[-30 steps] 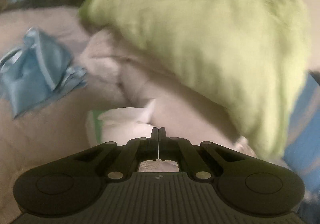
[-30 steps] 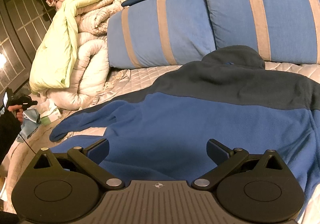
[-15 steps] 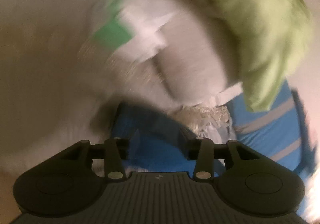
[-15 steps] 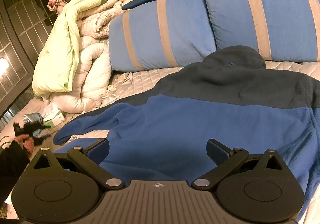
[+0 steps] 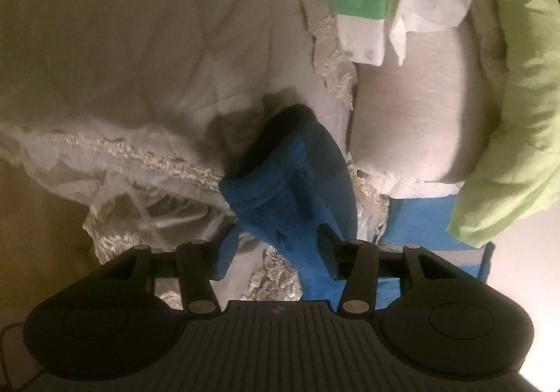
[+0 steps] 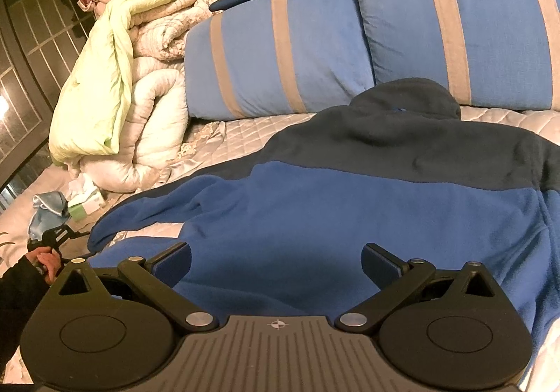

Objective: Fold clothes
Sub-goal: 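Pull the held sleeve outward away from the jacket body with the left gripper, then raise the sleeve high and swing it across the jacket with the left gripper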

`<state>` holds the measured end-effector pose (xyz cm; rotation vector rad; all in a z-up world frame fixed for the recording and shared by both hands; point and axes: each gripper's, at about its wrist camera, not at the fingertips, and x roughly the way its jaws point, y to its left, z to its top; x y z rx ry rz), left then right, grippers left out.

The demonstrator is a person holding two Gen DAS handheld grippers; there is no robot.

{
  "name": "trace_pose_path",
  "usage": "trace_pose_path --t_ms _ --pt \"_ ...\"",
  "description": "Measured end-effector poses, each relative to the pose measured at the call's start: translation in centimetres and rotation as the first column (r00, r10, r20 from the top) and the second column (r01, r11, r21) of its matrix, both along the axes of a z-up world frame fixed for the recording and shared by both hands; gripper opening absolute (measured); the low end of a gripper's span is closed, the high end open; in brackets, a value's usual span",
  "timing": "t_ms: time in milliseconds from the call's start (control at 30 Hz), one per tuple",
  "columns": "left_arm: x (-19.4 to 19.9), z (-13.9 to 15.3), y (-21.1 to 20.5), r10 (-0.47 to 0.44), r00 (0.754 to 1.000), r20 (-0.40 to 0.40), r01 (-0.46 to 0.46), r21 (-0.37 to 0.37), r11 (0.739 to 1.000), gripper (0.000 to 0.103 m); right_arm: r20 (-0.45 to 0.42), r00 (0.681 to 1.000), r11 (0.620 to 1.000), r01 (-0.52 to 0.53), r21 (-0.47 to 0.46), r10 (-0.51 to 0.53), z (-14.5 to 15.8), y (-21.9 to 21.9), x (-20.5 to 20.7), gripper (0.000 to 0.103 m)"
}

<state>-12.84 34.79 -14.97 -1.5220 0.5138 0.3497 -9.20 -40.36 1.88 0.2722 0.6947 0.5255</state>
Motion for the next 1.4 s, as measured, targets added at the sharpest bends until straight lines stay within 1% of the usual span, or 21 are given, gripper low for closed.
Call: trace_pose_path --t_ms 67,133,167,200,267,367,433,500,533,600,667,767,867,1033,1067,1167,1400 --pt "0.2 -0.3 0.3 0.025 1.0 -0.005 -0.025 -0.01 1.0 0.05 0.006 1.0 1.0 0.008 -0.025 -0.008 0.0 0.3 -0.1 0.103" --pt "0.2 -0.8 0.6 0.064 0.998 0.0 -0.064 -0.031 0.997 0.047 0.011 1.0 0.999 0.017 -0.05 -0.016 0.0 0.6 -0.2 0.103" --pt "0.4 -0.6 0.8 0.075 0.997 0.003 -0.075 -0.022 0.997 0.033 0.014 1.0 0.998 0.021 -0.063 -0.02 0.1 0.7 -0.2 0.103" --pt "0.7 -0.3 1.0 0.084 0.996 0.006 -0.084 -0.009 0.996 0.026 0.018 1.0 0.997 0.026 -0.075 -0.024 0.1 0.9 -0.3 0.103" --pt "1.1 0.5 1.2 0.097 0.995 0.012 -0.098 0.023 0.995 0.017 0.024 0.999 0.994 0.034 -0.1 -0.032 0.1 1.2 -0.4 0.103" --pt "2.4 3.5 1.2 0.083 0.996 0.013 -0.084 0.114 0.99 0.015 0.039 0.999 0.988 0.043 -0.151 -0.037 0.2 1.8 -0.6 0.103" --pt "3.6 6.3 0.9 0.063 0.998 0.009 -0.063 0.193 0.979 0.014 0.044 0.999 0.983 0.039 -0.178 -0.032 0.1 2.2 -0.6 0.103" --pt "5.0 9.2 0.4 0.037 0.999 0.008 -0.037 0.269 0.962 0.014 0.048 0.999 0.979 0.036 -0.198 -0.027 0.1 2.4 -0.6 0.103" --pt "5.7 10.9 -0.1 0.02 1.0 0.004 -0.02 0.322 0.947 0.014 0.05 0.998 0.978 0.033 -0.204 -0.024 0.1 2.5 -0.7 0.103" --pt "7.0 14.2 -1.3 -0.013 1.0 0.0 0.012 0.425 0.905 0.014 0.057 0.998 0.978 0.03 -0.206 -0.019 0.2 2.5 -0.8 0.103" --pt "8.1 17.5 -3.3 -0.055 0.998 0.007 0.043 0.532 0.846 0.013 0.06 0.998 0.98 0.032 -0.198 -0.021 0.2 2.3 -0.9 0.103" --pt "9.7 21.8 -6.9 -0.122 0.993 0.009 0.084 0.672 0.736 0.013 0.059 0.998 0.982 0.038 -0.187 -0.027 0.2 2.0 -0.9 0.103" --pt "11.0 25.0 -11.0 -0.18 0.984 -0.011 0.122 0.773 0.622 0.013 0.067 0.997 0.98 0.053 -0.193 -0.041 0.3 2.1 -1.0 0.103" --pt "13.3 27.7 -17.4 -0.281 0.959 -0.049 0.186 0.854 0.486 0.013 0.109 0.991 0.973 0.102 -0.207 -0.081 0.5 2.0 -1.8 0.103" --pt "13.6 28.0 -18.8 -0.299 0.952 -0.06 0.196 0.872 0.449 0.013 0.115 0.99 0.973 0.108 -0.204 -0.086 0.6 1.9 -1.9 0.103" --pt "14.6 28.7 -22.9 -0.364 0.928 -0.076 0.218 0.905 0.366 0.012 0.122 0.988 0.974 0.119 -0.192 -0.097 0.6 1.6 -2.0 0.103" --pt "16.5 28.9 -30.2 -0.476 0.873 -0.108 0.253 0.934 0.252 0.011 0.117 0.988 0.978 0.117 -0.175 -0.097 0.6 1.2 -1.8 0.103"
